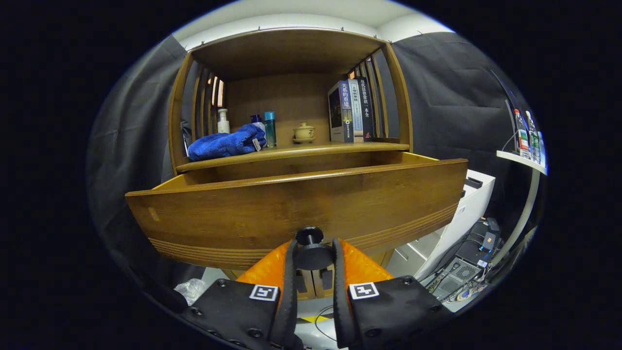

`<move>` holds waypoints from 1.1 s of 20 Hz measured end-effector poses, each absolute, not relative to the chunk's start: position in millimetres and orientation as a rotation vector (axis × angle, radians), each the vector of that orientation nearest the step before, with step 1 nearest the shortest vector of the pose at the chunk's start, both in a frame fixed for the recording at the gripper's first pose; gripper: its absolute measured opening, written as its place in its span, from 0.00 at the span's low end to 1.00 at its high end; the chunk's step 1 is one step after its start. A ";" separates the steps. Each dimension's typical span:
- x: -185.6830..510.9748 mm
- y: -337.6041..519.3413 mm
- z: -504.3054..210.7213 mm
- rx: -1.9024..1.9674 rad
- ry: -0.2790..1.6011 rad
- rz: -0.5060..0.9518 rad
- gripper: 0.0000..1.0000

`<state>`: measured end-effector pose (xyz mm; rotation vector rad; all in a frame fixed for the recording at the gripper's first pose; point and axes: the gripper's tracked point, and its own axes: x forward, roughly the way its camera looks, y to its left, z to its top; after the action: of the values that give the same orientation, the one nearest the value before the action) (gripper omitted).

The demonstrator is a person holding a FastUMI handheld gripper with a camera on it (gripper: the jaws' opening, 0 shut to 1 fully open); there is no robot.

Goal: Pull open the drawer, take out the items inside it, and place them on the countertop above the cabinet.

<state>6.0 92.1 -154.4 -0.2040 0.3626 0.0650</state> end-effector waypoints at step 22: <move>-4.6 88.9 -61.0 -0.082 0.355 -0.012 0.97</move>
<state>-4.6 88.9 -61.0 -0.0818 0.3553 -0.0124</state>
